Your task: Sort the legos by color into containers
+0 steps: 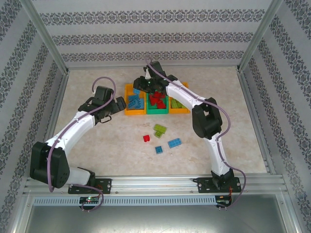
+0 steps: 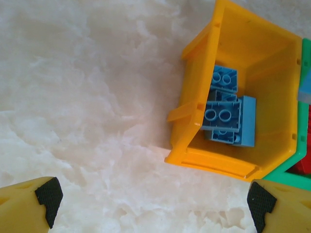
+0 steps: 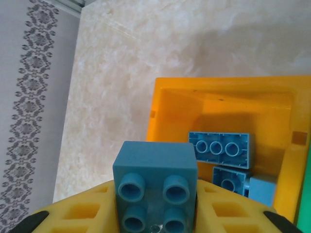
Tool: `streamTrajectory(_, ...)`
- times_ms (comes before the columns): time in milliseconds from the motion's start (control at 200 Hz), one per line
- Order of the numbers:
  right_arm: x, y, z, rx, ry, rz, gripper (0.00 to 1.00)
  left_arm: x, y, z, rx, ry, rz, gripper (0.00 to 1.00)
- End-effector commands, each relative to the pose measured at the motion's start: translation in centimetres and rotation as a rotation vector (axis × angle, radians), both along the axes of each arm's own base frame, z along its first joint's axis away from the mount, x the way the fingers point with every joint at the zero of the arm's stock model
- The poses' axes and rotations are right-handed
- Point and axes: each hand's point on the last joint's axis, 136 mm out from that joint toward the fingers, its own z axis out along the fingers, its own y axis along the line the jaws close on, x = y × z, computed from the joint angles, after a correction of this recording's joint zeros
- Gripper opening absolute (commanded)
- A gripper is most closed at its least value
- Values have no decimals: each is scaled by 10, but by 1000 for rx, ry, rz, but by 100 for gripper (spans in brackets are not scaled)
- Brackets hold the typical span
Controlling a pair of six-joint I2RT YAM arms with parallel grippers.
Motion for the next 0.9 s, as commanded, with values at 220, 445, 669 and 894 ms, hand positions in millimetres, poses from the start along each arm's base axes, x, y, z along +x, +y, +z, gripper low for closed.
streamTrajectory(220, 8, 6, -18, -1, 41, -23, 66, -29, -30, -21, -69, 67, -105, 100)
streamTrajectory(445, 1, 13, 14, 61, -3, 22, 78, -40, -65, -19, -16, 41, -278, 100)
streamTrajectory(669, -10, 4, 51, 76, -75, 39, 87, -70, -97, -32, 99, 120, -441, 100)
streamTrajectory(894, -18, -31, 68, 37, -123, -9, 89, -104, -120, -53, 40, 261, -449, 97)
